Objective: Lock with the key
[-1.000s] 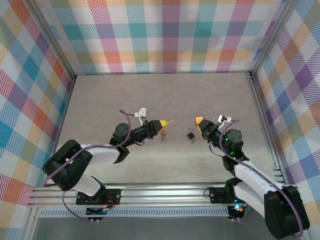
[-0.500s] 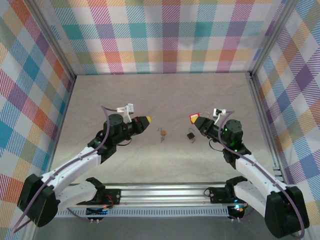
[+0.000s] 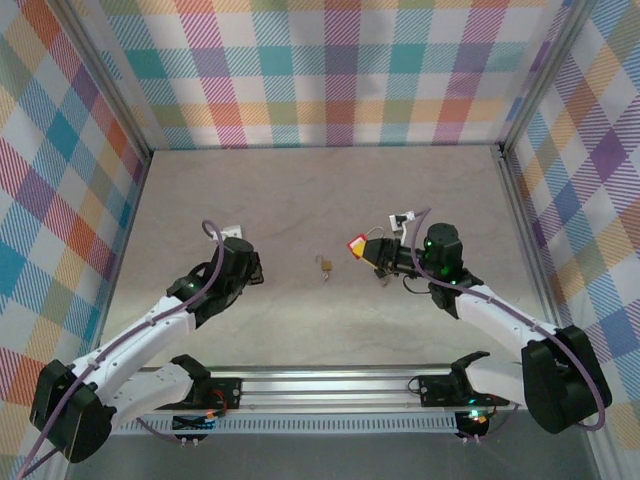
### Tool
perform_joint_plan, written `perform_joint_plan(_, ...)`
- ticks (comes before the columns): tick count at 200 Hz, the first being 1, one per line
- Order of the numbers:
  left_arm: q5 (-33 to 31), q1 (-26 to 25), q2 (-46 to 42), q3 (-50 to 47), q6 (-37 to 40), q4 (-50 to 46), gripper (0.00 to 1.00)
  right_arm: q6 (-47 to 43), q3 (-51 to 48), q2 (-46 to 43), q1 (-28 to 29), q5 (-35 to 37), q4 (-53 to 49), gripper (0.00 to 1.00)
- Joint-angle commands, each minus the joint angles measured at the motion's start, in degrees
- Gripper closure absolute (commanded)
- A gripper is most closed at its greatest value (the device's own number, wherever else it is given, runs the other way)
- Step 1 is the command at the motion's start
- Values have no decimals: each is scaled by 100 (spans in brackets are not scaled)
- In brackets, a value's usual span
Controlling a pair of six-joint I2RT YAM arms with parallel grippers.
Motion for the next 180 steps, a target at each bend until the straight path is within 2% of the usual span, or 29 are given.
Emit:
perform_joint_plan(1,-780,56,104,-221,183,38,100,-485,297,-12,198,-194,-49,100)
perform_joint_plan(41,-1137,56,289,-618,265,823,100,-714,392,-1,424,-179,-188,100)
perform_joint_plan(101,-1458,22,758,-918,147,1321,100,-800,416,12,561,-172,-167,100)
perform_joint_plan(180,-1421,12,1323,-1097,-185,1860,100,-905,421,43,712,-216,-42,100)
